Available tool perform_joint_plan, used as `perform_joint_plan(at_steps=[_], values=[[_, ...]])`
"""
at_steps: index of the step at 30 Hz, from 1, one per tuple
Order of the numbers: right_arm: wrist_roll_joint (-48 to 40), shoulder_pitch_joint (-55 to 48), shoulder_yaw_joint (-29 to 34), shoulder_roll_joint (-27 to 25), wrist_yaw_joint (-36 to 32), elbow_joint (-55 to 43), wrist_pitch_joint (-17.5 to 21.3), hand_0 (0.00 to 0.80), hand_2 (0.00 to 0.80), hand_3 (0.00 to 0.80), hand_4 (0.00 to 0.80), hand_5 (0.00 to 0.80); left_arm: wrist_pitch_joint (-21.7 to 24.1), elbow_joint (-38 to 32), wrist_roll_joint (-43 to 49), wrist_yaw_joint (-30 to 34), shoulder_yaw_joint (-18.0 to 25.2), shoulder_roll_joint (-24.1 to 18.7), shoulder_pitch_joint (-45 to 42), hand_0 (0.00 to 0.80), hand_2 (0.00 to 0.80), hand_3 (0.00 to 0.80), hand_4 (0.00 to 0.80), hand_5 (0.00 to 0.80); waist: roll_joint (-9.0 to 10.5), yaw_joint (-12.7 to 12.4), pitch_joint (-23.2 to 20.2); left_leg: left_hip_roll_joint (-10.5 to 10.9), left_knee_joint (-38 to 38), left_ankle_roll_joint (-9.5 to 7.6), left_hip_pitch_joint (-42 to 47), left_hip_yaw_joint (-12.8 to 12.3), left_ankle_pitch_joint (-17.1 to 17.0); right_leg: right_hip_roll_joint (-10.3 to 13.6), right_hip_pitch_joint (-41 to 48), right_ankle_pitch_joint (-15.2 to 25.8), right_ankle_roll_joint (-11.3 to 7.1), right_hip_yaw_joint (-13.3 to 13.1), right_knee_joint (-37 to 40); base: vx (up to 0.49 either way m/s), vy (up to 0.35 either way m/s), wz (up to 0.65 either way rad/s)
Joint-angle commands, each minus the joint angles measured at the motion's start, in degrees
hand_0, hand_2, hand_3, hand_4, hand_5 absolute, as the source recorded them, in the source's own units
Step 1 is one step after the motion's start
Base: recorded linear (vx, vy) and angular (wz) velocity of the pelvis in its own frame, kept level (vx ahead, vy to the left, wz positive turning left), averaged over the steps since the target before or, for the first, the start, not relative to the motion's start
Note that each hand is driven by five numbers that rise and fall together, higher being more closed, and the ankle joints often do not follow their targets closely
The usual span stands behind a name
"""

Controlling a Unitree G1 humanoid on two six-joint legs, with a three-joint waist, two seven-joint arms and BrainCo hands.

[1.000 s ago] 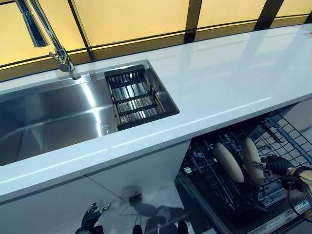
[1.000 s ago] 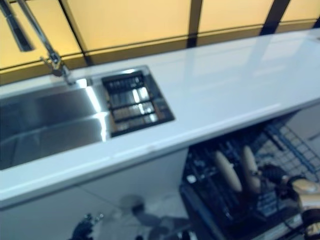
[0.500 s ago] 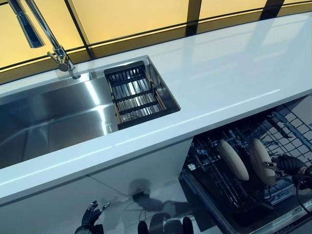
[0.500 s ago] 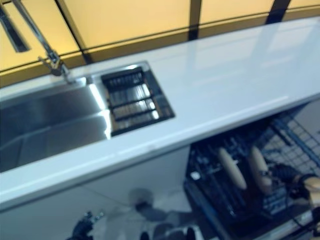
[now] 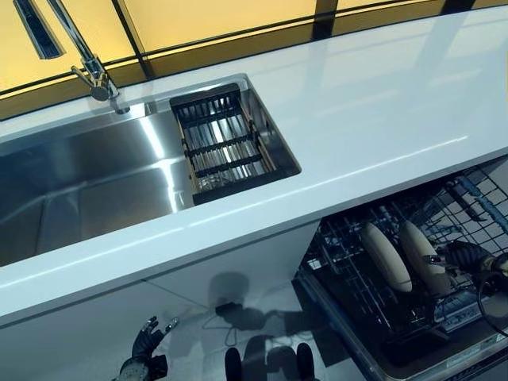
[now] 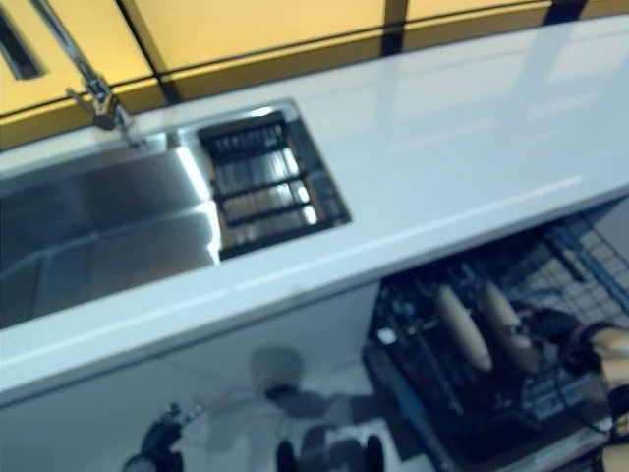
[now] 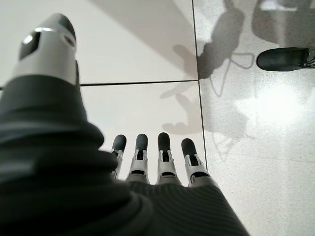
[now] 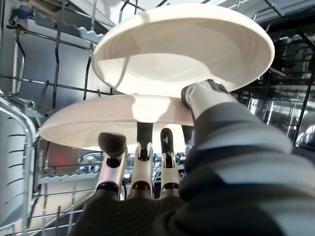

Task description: Take plates into dishwasher

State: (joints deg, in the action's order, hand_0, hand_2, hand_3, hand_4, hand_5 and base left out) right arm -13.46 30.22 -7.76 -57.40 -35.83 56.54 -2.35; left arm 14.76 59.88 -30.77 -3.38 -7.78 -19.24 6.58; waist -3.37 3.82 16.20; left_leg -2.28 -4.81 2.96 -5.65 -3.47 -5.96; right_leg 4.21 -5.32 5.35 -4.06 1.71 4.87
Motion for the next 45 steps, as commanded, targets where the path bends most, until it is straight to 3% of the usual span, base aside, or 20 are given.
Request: perform_joint_plan(at_steps=[1, 22, 23, 24, 45], values=[[2.5, 4.1, -6.0, -1.9, 2.1, 2.6, 0.3, 0.8, 0.8, 0.8, 0.8, 0.8, 2.5, 0.6, -1.4, 0.0, -1.3, -3.2, 2.5, 0.0, 0.0, 0.0, 0.0, 0.0, 3.84, -1.2, -0.3, 2.6, -0.2, -0.8, 2.2, 1.0, 3.8, 0.7, -2.9, 3.6, -1.56, -1.6, -0.2, -0.017, -0.009, 0.06], [9.8, 7.1, -11.1, 0.7, 4.0, 6.8, 0.5, 0.8, 0.8, 0.8, 0.8, 0.8, 2.2, 0.5, -2.5, 0.8, -2.2, -4.0, 4.6, 0.0, 0.0, 0.0, 0.0, 0.0, 2.4, -1.7, 1.4, 3.0, -0.2, -0.87, 1.1, 1.3, 3.4, 1.3, -4.2, 3.8, -1.61, -1.2, -0.3, -0.005, -0.002, 0.0], [10.6, 7.3, -11.3, 0.6, 5.0, 6.9, 0.5, 0.599, 0.599, 0.599, 0.599, 0.599, 2.1, 0.5, -2.6, 0.9, -2.3, -4.1, 4.8, 0.0, 0.0, 0.0, 0.0, 0.0, 2.41, -1.7, 1.4, 3.1, -0.2, -0.88, 1.0, 1.4, 3.4, 1.3, -4.2, 3.8, -1.64, -1.2, -0.3, 0.0, 0.0, 0.0], [10.9, 7.5, -11.4, 0.5, 6.1, 7.0, 0.3, 0.0, 0.0, 0.0, 0.0, 0.0, 2.1, 0.5, -2.5, 0.8, -2.4, -4.0, 4.8, 0.0, 0.0, 0.0, 0.0, 0.0, 2.41, -1.7, 1.4, 3.1, -0.2, -0.89, 1.0, 1.4, 3.4, 1.3, -4.3, 3.8, -1.64, -1.2, -0.3, 0.0, 0.0, 0.0], [11.2, 5.1, -8.3, -6.4, 5.5, 3.4, -2.4, 0.0, 0.0, 0.0, 0.0, 0.0, 1.6, 0.7, -0.9, 0.7, -1.9, -3.6, 2.7, 0.0, 0.0, 0.0, 0.0, 0.0, 5.03, -0.5, -0.6, 2.4, -0.2, -0.95, 2.6, 0.3, 4.2, 0.3, -3.0, 3.7, -1.69, -2.5, -0.2, 0.026, 0.014, 0.0]])
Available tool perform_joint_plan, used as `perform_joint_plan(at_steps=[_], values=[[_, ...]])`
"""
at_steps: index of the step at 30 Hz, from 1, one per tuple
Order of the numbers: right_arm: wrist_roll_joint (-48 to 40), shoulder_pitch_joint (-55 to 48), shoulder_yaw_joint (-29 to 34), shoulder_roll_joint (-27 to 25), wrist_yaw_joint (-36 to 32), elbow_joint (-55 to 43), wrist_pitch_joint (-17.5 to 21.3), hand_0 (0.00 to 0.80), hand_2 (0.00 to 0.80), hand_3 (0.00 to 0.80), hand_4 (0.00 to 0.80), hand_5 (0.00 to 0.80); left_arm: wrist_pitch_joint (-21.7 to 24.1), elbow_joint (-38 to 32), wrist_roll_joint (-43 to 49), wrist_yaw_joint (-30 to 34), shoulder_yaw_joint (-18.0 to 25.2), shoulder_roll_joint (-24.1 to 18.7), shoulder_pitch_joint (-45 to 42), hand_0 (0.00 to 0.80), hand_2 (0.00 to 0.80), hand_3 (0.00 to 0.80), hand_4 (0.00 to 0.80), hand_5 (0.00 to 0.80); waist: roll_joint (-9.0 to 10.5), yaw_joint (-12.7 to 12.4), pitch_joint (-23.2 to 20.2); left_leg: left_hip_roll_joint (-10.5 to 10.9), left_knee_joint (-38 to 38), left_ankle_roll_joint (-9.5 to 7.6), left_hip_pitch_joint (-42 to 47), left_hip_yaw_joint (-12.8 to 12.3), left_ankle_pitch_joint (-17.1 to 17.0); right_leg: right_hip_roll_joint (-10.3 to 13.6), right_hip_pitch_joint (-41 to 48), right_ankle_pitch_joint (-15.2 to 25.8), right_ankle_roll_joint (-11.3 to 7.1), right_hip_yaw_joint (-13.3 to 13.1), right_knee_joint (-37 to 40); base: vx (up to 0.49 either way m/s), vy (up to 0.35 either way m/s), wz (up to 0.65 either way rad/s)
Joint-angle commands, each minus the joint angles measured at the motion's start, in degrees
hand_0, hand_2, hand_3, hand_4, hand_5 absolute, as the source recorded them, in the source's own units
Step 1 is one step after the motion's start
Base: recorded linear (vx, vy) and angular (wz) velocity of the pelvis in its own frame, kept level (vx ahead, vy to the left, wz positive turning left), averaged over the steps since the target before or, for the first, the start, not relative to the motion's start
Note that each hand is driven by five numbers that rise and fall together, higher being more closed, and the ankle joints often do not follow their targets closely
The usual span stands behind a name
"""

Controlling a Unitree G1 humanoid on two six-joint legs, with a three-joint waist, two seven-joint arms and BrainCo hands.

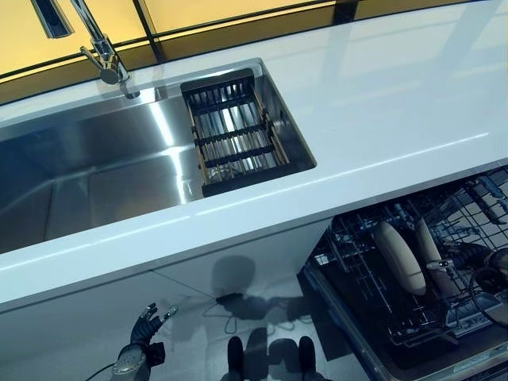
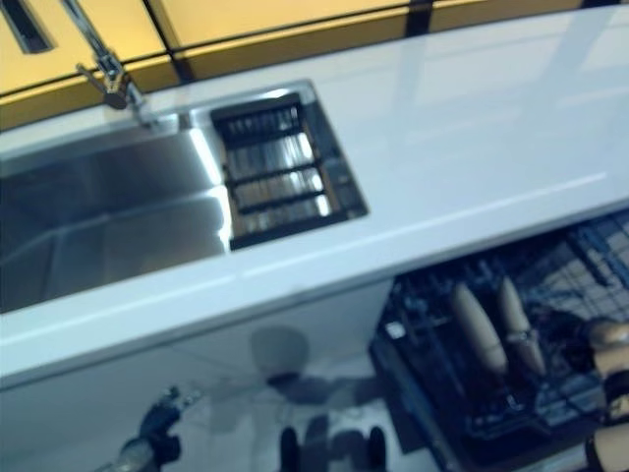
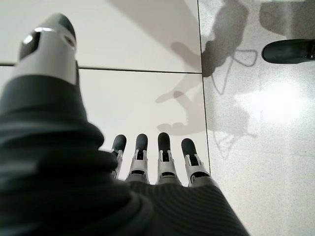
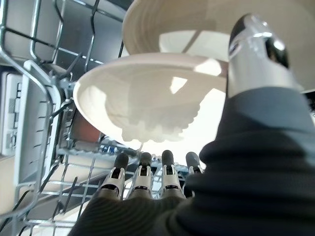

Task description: Take plates into dishwasher

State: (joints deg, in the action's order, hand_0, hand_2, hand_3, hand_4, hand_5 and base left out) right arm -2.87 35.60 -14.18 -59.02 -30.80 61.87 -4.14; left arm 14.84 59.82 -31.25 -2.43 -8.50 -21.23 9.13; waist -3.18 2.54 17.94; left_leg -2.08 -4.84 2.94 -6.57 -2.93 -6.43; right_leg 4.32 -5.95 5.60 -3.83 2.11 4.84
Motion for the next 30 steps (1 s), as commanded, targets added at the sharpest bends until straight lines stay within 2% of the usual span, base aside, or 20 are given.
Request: perform_joint_plan(at_steps=[1, 6, 13, 23, 30], values=[[0.7, -0.4, -1.8, -5.3, 0.1, -2.2, -0.8, 0.0, 0.0, 0.0, 0.0, 0.0, 1.4, 0.8, -0.2, -0.3, -1.2, -1.6, 0.0, 0.0, 0.0, 0.0, 0.0, 0.0, 5.08, 0.8, -2.5, 2.2, -0.2, -0.93, 3.6, -0.3, 4.7, 0.1, -2.2, 3.4, -1.94, -3.0, -0.2, 0.045, 0.023, 0.0], [-0.2, -1.2, -0.7, -7.5, -1.4, -3.2, -1.6, 0.0, 0.0, 0.0, 0.0, 0.0, 1.1, 1.1, 0.5, -0.1, -0.8, -1.4, -0.9, 0.0, 0.0, 0.0, 0.0, 0.0, 6.01, 1.0, -3.6, 2.0, -0.2, -0.96, 4.2, -0.6, 5.0, 0.0, -1.6, 3.4, -1.95, -3.2, -0.1, 0.069, 0.052, 0.01], [-1.5, -4.0, 1.8, -11.1, -3.7, -5.1, -1.7, 0.0, 0.0, 0.0, 0.0, 0.0, 0.8, 2.6, 2.1, 0.1, 0.4, -0.4, -2.5, 0.0, 0.0, 0.0, 0.0, 0.0, 8.44, 1.5, -6.2, 1.6, -0.2, -1.04, 5.6, -1.5, 5.5, -0.5, 0.1, 3.2, -1.97, -3.9, 0.0, 0.093, 0.055, -0.05], [-1.5, -8.4, 5.5, -13.6, -5.8, -6.5, -1.5, 0.0, 0.0, 0.0, 0.0, 0.0, 1.1, 4.3, 3.3, 0.0, 1.7, 0.2, -4.1, 0.0, 0.0, 0.0, 0.0, 0.0, 10.7, 1.9, -9.2, 1.0, -0.2, -1.38, 7.4, -2.3, 6.1, -0.8, 1.8, 3.0, -2.22, -4.6, 0.0, 0.08, 0.036, -0.06], [-5.9, -10.1, 8.8, -13.8, -5.5, -5.5, -5.2, 0.0, 0.0, 0.0, 0.0, 0.0, 1.7, 6.1, 1.1, -1.1, 2.8, 1.1, -5.1, 0.0, 0.0, 0.0, 0.0, 0.0, 11.26, 2.2, -11.0, 0.9, -0.2, -1.61, 8.4, -2.3, 6.4, -0.8, 2.8, 2.8, -2.16, -4.8, -0.1, 0.057, 0.079, -0.02]])
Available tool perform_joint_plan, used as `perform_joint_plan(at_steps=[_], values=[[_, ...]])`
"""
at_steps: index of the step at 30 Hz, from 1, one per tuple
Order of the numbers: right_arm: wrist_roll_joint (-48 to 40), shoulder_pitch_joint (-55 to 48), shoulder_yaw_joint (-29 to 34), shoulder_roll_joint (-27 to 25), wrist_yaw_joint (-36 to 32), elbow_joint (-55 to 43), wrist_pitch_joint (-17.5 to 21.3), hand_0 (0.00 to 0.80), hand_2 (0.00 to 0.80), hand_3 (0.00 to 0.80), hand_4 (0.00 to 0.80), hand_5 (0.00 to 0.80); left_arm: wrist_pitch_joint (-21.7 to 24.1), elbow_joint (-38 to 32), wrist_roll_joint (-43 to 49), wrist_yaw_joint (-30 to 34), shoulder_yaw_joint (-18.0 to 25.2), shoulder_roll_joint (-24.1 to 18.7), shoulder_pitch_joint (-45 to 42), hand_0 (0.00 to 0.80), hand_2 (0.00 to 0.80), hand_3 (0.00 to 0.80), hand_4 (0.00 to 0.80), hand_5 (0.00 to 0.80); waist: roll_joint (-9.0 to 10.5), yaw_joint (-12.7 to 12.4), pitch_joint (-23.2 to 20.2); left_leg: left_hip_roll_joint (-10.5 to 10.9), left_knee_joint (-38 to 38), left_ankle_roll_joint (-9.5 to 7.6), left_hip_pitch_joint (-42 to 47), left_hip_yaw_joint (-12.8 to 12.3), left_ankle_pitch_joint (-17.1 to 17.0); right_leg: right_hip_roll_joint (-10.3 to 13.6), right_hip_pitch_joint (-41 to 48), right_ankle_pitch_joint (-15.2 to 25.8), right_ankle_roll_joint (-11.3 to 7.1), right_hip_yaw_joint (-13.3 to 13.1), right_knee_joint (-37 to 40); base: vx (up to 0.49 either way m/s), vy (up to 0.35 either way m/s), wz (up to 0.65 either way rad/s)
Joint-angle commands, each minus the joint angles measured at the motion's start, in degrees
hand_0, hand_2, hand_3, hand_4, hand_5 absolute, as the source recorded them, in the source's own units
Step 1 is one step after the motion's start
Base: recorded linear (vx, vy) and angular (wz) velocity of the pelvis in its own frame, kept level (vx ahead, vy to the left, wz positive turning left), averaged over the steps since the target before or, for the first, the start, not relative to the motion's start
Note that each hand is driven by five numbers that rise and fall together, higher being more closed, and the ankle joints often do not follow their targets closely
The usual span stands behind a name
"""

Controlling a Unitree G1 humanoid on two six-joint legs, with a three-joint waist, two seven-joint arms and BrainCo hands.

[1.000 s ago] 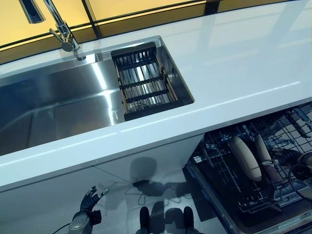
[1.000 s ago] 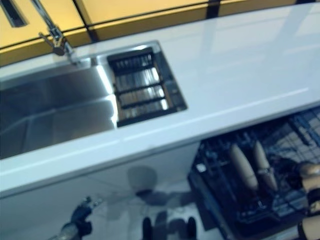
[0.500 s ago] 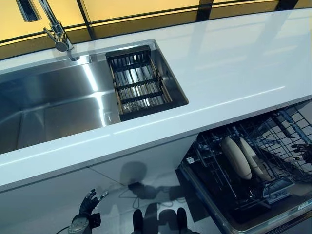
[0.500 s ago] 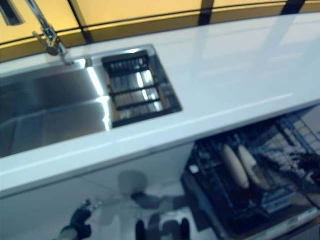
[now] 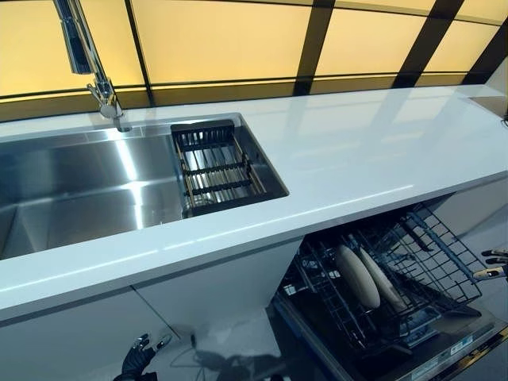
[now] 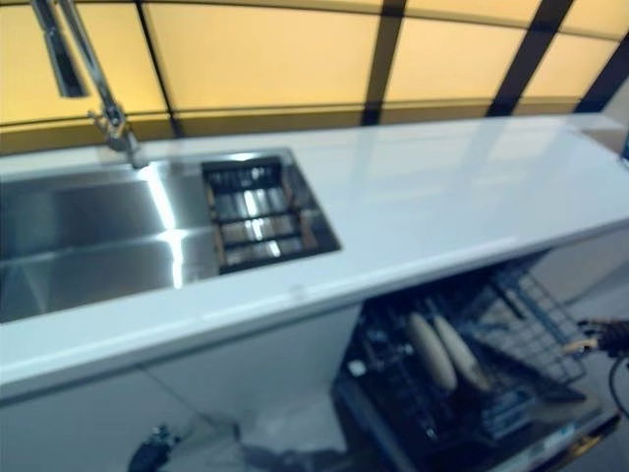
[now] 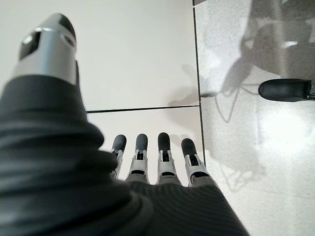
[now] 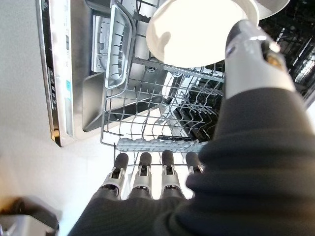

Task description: Take plates into dishwasher

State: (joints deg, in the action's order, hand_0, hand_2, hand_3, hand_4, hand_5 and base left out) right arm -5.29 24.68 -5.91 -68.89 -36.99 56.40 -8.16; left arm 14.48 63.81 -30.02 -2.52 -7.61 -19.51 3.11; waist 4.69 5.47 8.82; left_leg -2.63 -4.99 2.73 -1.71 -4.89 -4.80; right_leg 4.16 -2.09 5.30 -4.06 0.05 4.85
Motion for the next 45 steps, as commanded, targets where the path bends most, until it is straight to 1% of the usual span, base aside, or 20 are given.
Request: perform_joint_plan(at_steps=[1, 7, 12, 14, 16, 19, 20, 22, 24, 26, 27, 29, 30, 31, 33, 34, 36, 38, 41, 45], values=[[-5.1, 0.1, 1.6, -3.8, 1.6, 0.2, -1.9, 0.0, 0.0, 0.0, 0.0, 0.0, 2.2, 2.4, -0.6, -1.3, 2.3, -0.6, 0.9, 0.0, 0.0, 0.0, 0.0, 0.0, 3.41, -0.5, -2.1, 1.5, 0.0, -1.48, 3.7, -0.4, 4.9, -0.7, -0.9, 3.1, -1.92, -2.9, -0.2, 0.049, 0.114, -0.01], [-7.6, -7.9, 10.6, -1.6, 6.3, 1.1, -2.2, 0.0, 0.0, 0.0, 0.0, 0.0, 2.5, 4.3, -0.4, -3.1, 4.1, -0.1, 0.9, 0.0, 0.0, 0.0, 0.0, 0.0, 3.59, 0.7, -3.8, 1.7, 0.0, -2.05, 4.9, -1.0, 5.5, -0.7, -0.3, 3.2, -2.2, -4.0, -0.6, 0.052, 0.122, -0.05], [-9.6, -15.8, 17.8, 2.4, 12.4, 1.5, -2.3, 0.0, 0.0, 0.0, 0.0, 0.0, 2.3, 5.6, 1.0, -2.3, 2.9, -0.3, 1.9, 0.0, 0.0, 0.0, 0.0, 0.0, 3.13, 2.3, -3.9, 2.3, 0.0, -2.99, 5.6, -1.8, 6.0, -0.4, -0.9, 3.9, -2.92, -5.5, -1.9, 0.044, 0.113, -0.08], [-9.7, -18.3, 19.7, 4.4, 13.1, 1.3, -1.8, 0.0, 0.0, 0.0, 0.0, 0.0, 2.0, 5.9, 1.4, -2.3, 2.4, -0.4, 2.4, 0.0, 0.0, 0.0, 0.0, 0.0, 2.99, 3.1, -3.8, 2.4, 0.0, -3.03, 5.9, -2.5, 6.1, 0.0, -1.8, 5.2, -3.61, -5.9, -1.7, 0.044, 0.065, -0.16], [-7.9, -20.4, 20.8, 6.9, 13.0, 1.0, -1.5, 0.0, 0.0, 0.0, 0.0, 0.0, 1.6, 6.2, 1.8, -1.8, 2.0, -0.8, 2.7, 0.0, 0.0, 0.0, 0.0, 0.0, 2.63, 4.0, -3.1, 2.1, 0.0, -2.73, 6.7, -3.3, 6.3, 0.5, -4.0, 7.5, -4.98, -5.7, -1.7, 0.023, 0.035, -0.25], [-8.1, -20.4, 20.7, 8.0, 12.9, 1.2, -1.6, 0.0, 0.0, 0.0, 0.0, 0.0, 0.9, 5.9, 2.4, -2.3, 2.1, -1.4, 2.8, 0.0, 0.0, 0.0, 0.0, 0.0, 2.25, 4.0, -2.5, 1.7, 0.0, -2.72, 6.9, -4.2, 6.1, 0.4, -5.5, 7.6, -5.37, -4.8, -3.7, -0.071, 0.011, -0.35], [-7.5, -19.6, 20.1, 8.5, 12.7, 1.8, -1.8, 0.0, 0.0, 0.0, 0.0, 0.0, 0.5, 5.8, 1.2, -2.2, 2.2, -2.3, 2.9, 0.0, 0.0, 0.0, 0.0, 0.0, 1.87, 3.6, -2.0, 1.5, 0.0, -3.19, 6.5, -4.7, 5.7, 0.4, -6.3, 7.2, -5.32, -4.2, -6.9, -0.222, -0.014, -0.59], [-8.3, -18.1, 18.8, 9.7, 13.3, 3.2, -2.3, 0.0, 0.0, 0.0, 0.0, 0.0, -0.3, 5.7, -0.5, -2.0, 2.7, -3.1, 2.7, 0.0, 0.0, 0.0, 0.0, 0.0, 0.86, 2.0, -1.8, 1.0, 0.3, -4.06, 4.9, -5.5, 4.5, 0.5, -5.4, 4.3, -4.54, -2.9, -11.5, -0.297, -0.055, -0.85], [-8.3, -17.3, 18.1, 10.6, 13.4, 5.2, -2.7, 0.0, 0.0, 0.0, 0.0, 0.0, -0.1, 6.3, -1.2, -1.8, 3.4, -3.5, 2.0, 0.0, 0.0, 0.0, 0.0, 0.0, 0.45, 0.2, -2.2, 0.7, 1.3, -4.5, 3.0, -5.3, 3.6, 1.3, -3.7, 2.7, -3.78, -2.4, -14.5, -0.273, -0.126, -0.81], [-9.1, -16.1, 17.6, 11.7, 13.8, 8.1, -2.6, 0.0, 0.0, 0.0, 0.0, 0.0, -0.5, 6.0, -1.7, -1.4, 4.5, -4.1, 1.7, 0.0, 0.0, 0.0, 0.0, 0.0, 0.63, -2.3, -2.7, 0.3, 5.0, -4.95, -0.4, -4.6, 3.7, 2.4, -0.7, 2.7, -2.96, -2.7, -17.3, -0.335, -0.219, -0.29], [-9.2, -15.4, 17.5, 12.7, 14.2, 10.2, -2.4, 0.0, 0.0, 0.0, 0.0, 0.0, -0.1, 6.1, -1.9, -0.4, 4.8, -4.5, 1.7, 0.0, 0.0, 0.0, 0.0, 0.0, 1.54, -4.0, -2.7, 0.1, 9.3, -5.35, -4.2, -4.3, 4.4, 3.4, 2.3, 2.6, -2.64, -3.7, -17.3, -0.368, -0.288, -0.29], [-11.2, -15.1, 17.4, 13.8, 14.3, 11.6, -2.6, 0.0, 0.0, 0.0, 0.0, 0.0, 0.1, 6.2, -0.9, 0.3, 4.8, -4.8, 2.3, 0.0, 0.0, 0.0, 0.0, 0.0, 2.53, -4.9, -2.4, 0.2, 13.5, -5.73, -7.7, -3.7, 5.5, 3.8, 3.2, 2.2, -2.74, -4.8, -17.2, -0.31, -0.283, -0.14], [-13.5, -14.7, 16.8, 15.2, 14.3, 12.0, -2.8, 0.0, 0.0, 0.0, 0.0, 0.0, 0.4, 6.2, -0.1, 0.1, 4.7, -5.2, 3.4, 0.0, 0.0, 0.0, 0.0, 0.0, 3.11, -5.7, -1.4, -1.0, 16.8, -5.53, -10.5, -4.0, 5.9, 3.8, 3.2, -0.1, -2.95, -3.2, -16.7, -0.263, -0.256, 0.0], [-14.2, -14.5, 16.6, 15.9, 14.1, 11.8, -3.2, 0.0, 0.0, 0.0, 0.0, 0.0, 0.4, 6.1, -0.5, -0.1, 4.7, -5.5, 4.1, 0.0, 0.0, 0.0, 0.0, 0.0, 3.26, -6.2, -1.0, -1.9, 18.2, -5.24, -12.2, -4.2, 5.6, 3.4, 4.3, -2.5, -2.77, -2.7, -16.1, -0.302, -0.285, -0.07], [-17.0, -14.7, 15.6, 17.2, 13.4, 12.6, -2.5, 0.0, 0.0, 0.0, 0.0, 0.0, -0.6, 5.6, -2.2, -0.7, 3.9, -6.1, 7.2, 0.0, 0.0, 0.0, 0.0, 0.0, 3.68, -6.9, 0.2, -3.7, 21.7, -3.66, -16.6, -3.7, 4.9, 1.4, 6.4, -7.8, -1.25, -2.7, -14.2, -0.318, -0.23, -0.01], [-18.7, -15.0, 15.5, 17.6, 12.6, 12.7, -2.7, 0.0, 0.0, 0.0, 0.0, 0.0, -0.5, 5.5, -2.3, -0.9, 3.5, -5.9, 7.8, 0.0, 0.0, 0.0, 0.0, 0.0, 3.79, -7.0, 0.5, -3.8, 22.1, -3.22, -17.3, -3.4, 4.7, 1.1, 6.5, -8.1, -1.12, -2.7, -14.0, -0.298, -0.169, 0.39], [-19.9, -15.4, 15.6, 19.3, 12.4, 12.3, -3.7, 0.0, 0.0, 0.0, 0.0, 0.0, 0.0, 5.2, -2.9, -1.2, 3.1, -4.8, 8.7, 0.0, 0.0, 0.0, 0.0, 0.0, 3.67, -6.5, 1.0, -3.7, 21.0, -2.43, -16.8, -3.1, 3.9, 0.6, 5.9, -7.8, -1.09, -2.5, -13.7, -0.198, -0.075, 0.47], [-18.5, -15.9, 15.5, 21.0, 11.0, 13.0, -4.6, 0.0, 0.0, 0.0, 0.0, 0.0, 0.6, 5.5, -3.7, -0.3, 3.6, -3.1, 9.4, 0.0, 0.0, 0.0, 0.0, 0.0, 3.23, -5.8, 1.3, -3.3, 17.7, -2.5, -14.0, -3.6, 2.9, 0.0, 5.3, -7.9, -0.76, -2.0, -14.0, -0.176, -0.027, 0.18], [-19.8, -16.3, 15.0, 22.7, 11.0, 13.9, -5.6, 0.0, 0.0, 0.0, 0.0, 0.0, 0.4, 5.3, -2.0, -0.4, 2.7, -1.6, 9.6, 0.0, 0.0, 0.0, 0.0, 0.0, 2.99, -6.2, 0.5, -2.8, 14.3, -2.61, -12.0, -3.2, 1.7, -0.5, 6.2, -8.8, -0.04, -1.3, -13.3, -0.147, -0.062, 0.03], [-21.3, -16.0, 15.3, 24.0, 12.4, 15.2, -9.6, 0.0, 0.0, 0.0, 0.0, 0.0, -0.1, 6.8, -1.8, 0.2, 2.8, -1.2, 8.2, 0.0, 0.0, 0.0, 0.0, 0.0, 2.0, -7.5, -0.8, -2.4, 8.5, -1.34, -10.6, -1.4, -1.6, -2.0, 7.6, -10.3, 1.48, -0.6, -11.9, -0.114, -0.08, 0.08]])
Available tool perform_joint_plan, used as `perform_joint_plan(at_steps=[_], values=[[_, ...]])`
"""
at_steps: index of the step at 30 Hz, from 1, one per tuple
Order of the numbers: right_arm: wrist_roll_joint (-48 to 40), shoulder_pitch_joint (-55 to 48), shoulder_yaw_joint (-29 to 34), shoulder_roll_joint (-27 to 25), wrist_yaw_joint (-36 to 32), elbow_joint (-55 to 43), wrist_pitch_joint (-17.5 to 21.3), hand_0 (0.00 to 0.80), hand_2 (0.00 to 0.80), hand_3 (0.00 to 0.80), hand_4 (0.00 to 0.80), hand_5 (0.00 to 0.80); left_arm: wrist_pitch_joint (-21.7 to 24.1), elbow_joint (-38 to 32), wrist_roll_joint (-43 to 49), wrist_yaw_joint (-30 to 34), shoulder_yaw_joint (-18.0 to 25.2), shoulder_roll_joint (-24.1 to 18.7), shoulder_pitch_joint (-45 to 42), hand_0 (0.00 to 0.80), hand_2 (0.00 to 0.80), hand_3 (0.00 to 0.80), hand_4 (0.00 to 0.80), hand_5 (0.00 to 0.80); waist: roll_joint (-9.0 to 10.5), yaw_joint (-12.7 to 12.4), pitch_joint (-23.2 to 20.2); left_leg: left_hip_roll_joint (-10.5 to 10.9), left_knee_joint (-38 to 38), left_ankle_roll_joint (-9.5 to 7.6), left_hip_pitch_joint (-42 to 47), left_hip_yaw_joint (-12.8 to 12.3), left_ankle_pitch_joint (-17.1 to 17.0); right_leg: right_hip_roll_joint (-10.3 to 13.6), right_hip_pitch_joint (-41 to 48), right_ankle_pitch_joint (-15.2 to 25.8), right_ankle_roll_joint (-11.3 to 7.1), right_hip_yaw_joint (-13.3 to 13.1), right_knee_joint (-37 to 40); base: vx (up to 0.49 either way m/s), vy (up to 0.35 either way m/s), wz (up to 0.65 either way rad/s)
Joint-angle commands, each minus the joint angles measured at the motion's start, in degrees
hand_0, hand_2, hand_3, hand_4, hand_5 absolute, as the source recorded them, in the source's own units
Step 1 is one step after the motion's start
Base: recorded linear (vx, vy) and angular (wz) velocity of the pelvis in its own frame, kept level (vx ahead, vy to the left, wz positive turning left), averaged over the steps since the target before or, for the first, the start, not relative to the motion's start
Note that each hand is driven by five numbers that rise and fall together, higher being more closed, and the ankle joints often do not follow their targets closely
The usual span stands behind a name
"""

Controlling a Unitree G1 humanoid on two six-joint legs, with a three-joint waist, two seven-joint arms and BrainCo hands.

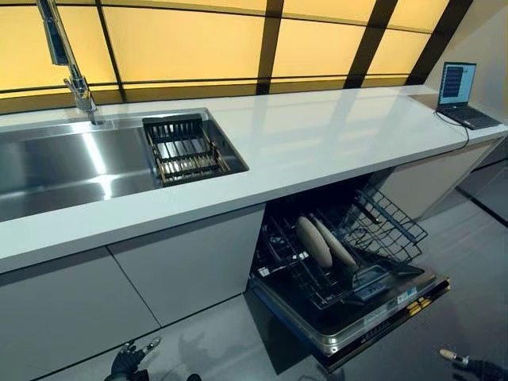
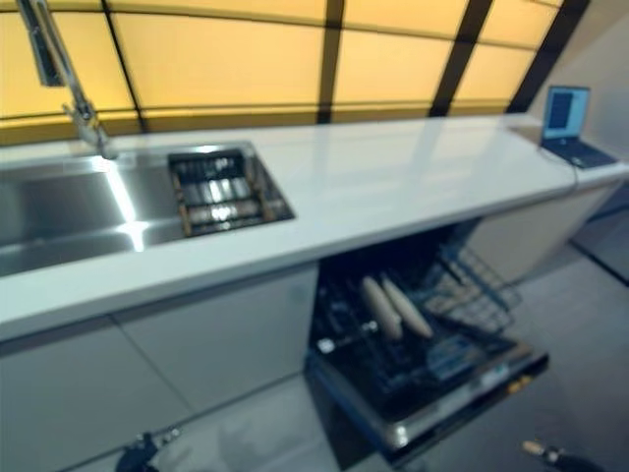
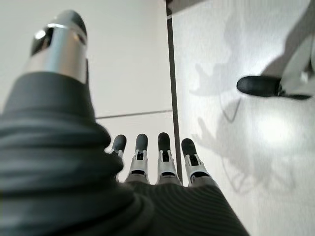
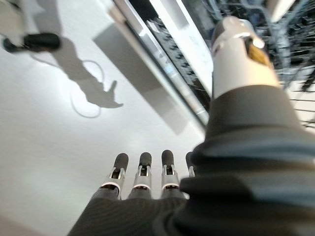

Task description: Take plates into dishwasher

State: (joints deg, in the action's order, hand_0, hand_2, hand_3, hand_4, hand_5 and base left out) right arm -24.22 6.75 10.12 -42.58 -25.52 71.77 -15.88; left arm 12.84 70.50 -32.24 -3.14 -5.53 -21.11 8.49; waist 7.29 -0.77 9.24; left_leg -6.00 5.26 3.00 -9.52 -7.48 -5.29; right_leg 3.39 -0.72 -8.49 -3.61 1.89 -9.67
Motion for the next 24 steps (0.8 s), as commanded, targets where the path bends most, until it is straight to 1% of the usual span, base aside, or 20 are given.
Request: perform_joint_plan(at_steps=[1, 2, 4, 5, 6, 8, 9, 10, 11, 12, 13, 15, 16, 17, 18, 19, 20, 21, 22, 24], values=[[-2.6, 1.9, -0.7, -2.4, 0.9, -0.1, -2.7, 0.0, 0.0, 0.0, 0.0, 0.0, 1.5, 0.3, 0.4, 0.7, 0.8, 0.4, 2.5, 0.0, 0.0, 0.0, 0.0, 0.0, -0.7, -1.5, -1.4, 1.2, -2.5, -1.33, -2.8, 1.7, -1.8, -1.5, 6.5, 3.5, 1.23, -2.6, 3.2, -0.133, -0.097, 0.16], [-2.6, 2.3, -0.7, -2.4, 0.8, 0.3, -3.5, 0.0, 0.0, 0.0, 0.0, 0.0, 1.3, 0.2, -0.6, 0.4, 1.2, 0.1, 1.6, 0.0, 0.0, 0.0, 0.0, 0.0, -1.21, -2.3, -1.5, 1.6, -4.6, -0.6, -3.0, 2.7, -3.6, -2.4, 7.0, 3.7, 1.86, -3.0, 4.2, -0.142, -0.09, 0.14], [-2.2, 3.6, -1.0, -2.2, 1.1, 1.1, -4.3, 0.0, 0.0, 0.0, 0.0, 0.0, 1.4, 1.0, -1.9, 0.5, 2.5, 0.0, -0.4, 0.0, 0.0, 0.0, 0.0, 0.0, -2.26, -3.5, -1.0, 1.4, -8.3, 0.48, -3.5, 3.2, -6.8, -4.3, 8.2, 3.7, 3.14, -3.7, 5.7, -0.16, -0.1, -0.04], [-1.9, 3.8, -1.1, -2.2, 1.0, 1.2, -4.4, 0.0, 0.0, 0.0, 0.0, 0.0, 1.5, 1.2, -2.2, 0.4, 2.6, 0.0, -0.6, 0.0, 0.0, 0.0, 0.0, 0.0, -2.34, -3.6, -1.0, 1.4, -8.4, 0.54, -3.6, 3.2, -6.9, -4.4, 8.2, 3.8, 3.22, -3.7, 5.8, -0.191, -0.118, -0.15], [-1.7, 3.9, -1.6, -1.4, 1.7, 1.1, -4.8, 0.0, 0.0, 0.0, 0.0, 0.0, 1.4, 1.0, -1.9, 0.5, 3.7, 0.3, -1.9, 0.0, 0.0, 0.0, 0.0, 0.0, -2.76, -3.9, -0.6, 0.8, -9.3, 1.01, -5.0, 1.3, -7.4, -5.4, 8.7, 4.0, 3.63, -3.2, 6.6, -0.141, -0.079, -0.08], [-1.8, 3.5, -1.6, -0.6, 2.5, 1.0, -5.1, 0.0, 0.0, 0.0, 0.0, 0.0, 1.5, 1.0, -1.0, 0.6, 4.3, 0.4, -2.6, 0.0, 0.0, 0.0, 0.0, 0.0, -2.99, -3.7, -0.4, 0.0, -9.4, 1.29, -5.7, -1.3, -7.8, -5.7, 8.9, 4.6, 3.73, -2.1, 6.9, -0.169, -0.067, 0.19], [-2.9, 2.5, -1.0, 0.2, 4.2, 1.4, -5.1, 0.0, 0.0, 0.0, 0.0, 0.0, 1.9, 1.1, 0.0, 0.9, 4.5, 0.7, -2.9, 0.0, 0.0, 0.0, 0.0, 0.0, -3.31, -3.1, 0.0, -1.0, -8.6, 1.82, -5.6, -5.2, -9.3, -6.2, 9.0, 5.0, 3.74, -0.5, 7.2, -0.184, -0.051, 0.46], [-3.7, 1.8, -0.7, 0.6, 4.7, 1.7, -4.8, 0.0, 0.0, 0.0, 0.0, 0.0, 2.0, 1.2, 0.3, 1.2, 4.6, 0.9, -2.8, 0.0, 0.0, 0.0, 0.0, 0.0, -3.43, -2.9, 0.2, -1.4, -7.6, 2.25, -5.6, -6.6, -10.6, -6.4, 9.2, 5.1, 3.8, 0.2, 7.4, -0.309, -0.078, 0.82], [-6.5, 0.2, 0.2, 1.0, 5.0, 2.4, -4.4, 0.0, 0.0, 0.0, 0.0, 0.0, 2.8, 1.0, 0.8, 2.1, 4.7, 1.0, -2.8, 0.0, 0.0, 0.0, 0.0, 0.0, -2.86, -1.9, 0.9, -1.6, 0.8, 2.49, -5.2, -5.8, -10.1, -6.1, 8.5, 5.5, 4.58, 2.0, 7.0, -0.303, -0.057, 1.04], [-6.9, 0.0, 0.3, 1.0, 4.8, 2.6, -4.4, 0.0, 0.0, 0.0, 0.0, 0.0, 3.0, 0.9, 0.8, 2.4, 4.8, 1.0, -2.8, 0.0, 0.0, 0.0, 0.0, 0.0, -2.71, -1.8, 0.9, -1.6, 3.1, 2.41, -5.6, -5.1, -9.6, -6.1, 8.0, 5.9, 4.8, 2.1, 7.1, -0.421, -0.023, 1.19], [-7.6, -0.6, 0.2, 0.7, 4.1, 3.5, -4.0, 0.0, 0.0, 0.0, 0.0, 0.0, 3.6, 1.0, 0.5, 2.8, 4.7, 1.3, -2.8, 0.0, 0.0, 0.0, 0.0, 0.0, -1.19, -1.1, 1.3, 0.1, 11.1, 1.14, -4.8, -0.5, -5.8, -4.4, 6.8, 7.1, 4.96, 2.1, 7.0, -0.323, 0.041, 0.67], [-8.7, -0.7, 0.5, -0.1, 3.6, 3.9, -3.7, 0.0, 0.0, 0.0, 0.0, 0.0, 4.0, 1.1, 0.4, 3.1, 4.7, 1.3, -2.7, 0.0, 0.0, 0.0, 0.0, 0.0, 0.01, -0.4, 1.2, 1.6, 16.3, -0.25, -3.6, 2.1, -1.5, -2.9, 5.8, 8.2, 4.72, 1.7, 7.1, -0.279, 0.059, 0.18], [-10.1, -0.7, 1.2, -0.9, 2.1, 4.0, -4.8, 0.0, 0.0, 0.0, 0.0, 0.0, 3.7, 1.2, -0.1, 3.4, 4.8, 1.0, -2.2, 0.0, 0.0, 0.0, 0.0, 0.0, 0.98, 0.5, 0.4, 3.6, 18.4, -1.65, -1.5, 3.4, 2.3, -1.4, 4.4, 9.5, 4.39, 1.4, 7.5, -0.223, 0.104, 0.16], [-10.2, -0.7, 2.1, -1.0, 2.2, 4.0, -4.9, 0.0, 0.0, 0.0, 0.0, 0.0, 3.3, 1.2, 0.2, 3.6, 5.0, 0.8, -1.7, 0.0, 0.0, 0.0, 0.0, 0.0, 0.84, 1.3, -0.6, 5.1, 16.4, -2.56, 1.7, 3.9, 5.6, -1.2, 3.3, 9.9, 3.94, 1.3, 7.7, -0.168, 0.111, 0.18], [-10.2, -0.7, 2.3, -0.9, 2.3, 3.9, -4.9, 0.0, 0.0, 0.0, 0.0, 0.0, 3.2, 1.2, 0.2, 3.7, 5.1, 0.7, -1.6, 0.0, 0.0, 0.0, 0.0, 0.0, 0.63, 1.5, -0.8, 5.4, 14.9, -2.79, 3.2, 3.9, 6.6, -1.3, 3.3, 9.8, 3.72, 1.4, 7.6, -0.124, 0.181, 0.09], [-10.2, -1.0, 2.8, -0.3, 3.6, 3.5, -4.4, 0.0, 0.0, 0.0, 0.0, 0.0, 2.3, 1.6, 0.7, 4.3, 4.3, 0.3, -0.4, 0.0, 0.0, 0.0, 0.0, 0.0, -1.24, 3.3, -2.4, 5.3, 3.9, -2.95, 10.6, 2.6, 8.4, -2.1, 2.0, 9.9, 2.9, 2.7, 7.3, -0.099, 0.156, 0.18], [-10.7, -1.6, 3.0, 0.4, 4.2, 3.5, -3.4, 0.0, 0.0, 0.0, 0.0, 0.0, 2.1, 1.9, 1.7, 4.6, 3.4, 0.4, 0.2, 0.0, 0.0, 0.0, 0.0, 0.0, -1.99, 3.8, -2.8, 5.7, -0.3, -2.95, 12.2, 2.7, 7.9, -2.2, 1.6, 10.5, 2.53, 3.2, 7.8, -0.158, 0.125, 0.52], [-11.7, -2.2, 2.9, 1.6, 4.9, 3.0, -2.5, 0.0, 0.0, 0.0, 0.0, 0.0, 2.7, 2.1, 2.4, 4.7, 2.6, 0.5, 0.3, 0.0, 0.0, 0.0, 0.0, 0.0, -2.2, 3.6, -2.9, 7.5, -2.5, -3.37, 12.3, 5.7, 7.7, -2.0, 0.4, 12.2, 1.59, 2.6, 8.5, -0.151, 0.006, 0.62], [-12.1, -2.3, 2.7, 2.3, 4.4, 2.6, -2.3, 0.0, 0.0, 0.0, 0.0, 0.0, 2.8, 1.8, 2.6, 4.7, 2.2, 0.3, 0.3, 0.0, 0.0, 0.0, 0.0, 0.0, -2.33, 3.5, -2.9, 8.0, -3.5, -3.42, 12.5, 6.6, 7.7, -1.9, -0.7, 13.3, 0.97, 2.6, 8.9, -0.2, -0.033, 0.52], [-13.6, -2.1, 2.7, 2.7, 3.8, 2.6, -1.7, 0.0, 0.0, 0.0, 0.0, 0.0, 2.7, 1.6, 3.0, 5.3, 1.7, -1.2, 0.0, 0.0, 0.0, 0.0, 0.0, 0.0, -3.17, 3.1, -2.7, 7.7, -7.0, -3.43, 13.0, 7.2, 6.5, -2.1, -2.5, 13.6, 0.31, 3.2, 8.4, -0.244, -0.042, -0.21]])
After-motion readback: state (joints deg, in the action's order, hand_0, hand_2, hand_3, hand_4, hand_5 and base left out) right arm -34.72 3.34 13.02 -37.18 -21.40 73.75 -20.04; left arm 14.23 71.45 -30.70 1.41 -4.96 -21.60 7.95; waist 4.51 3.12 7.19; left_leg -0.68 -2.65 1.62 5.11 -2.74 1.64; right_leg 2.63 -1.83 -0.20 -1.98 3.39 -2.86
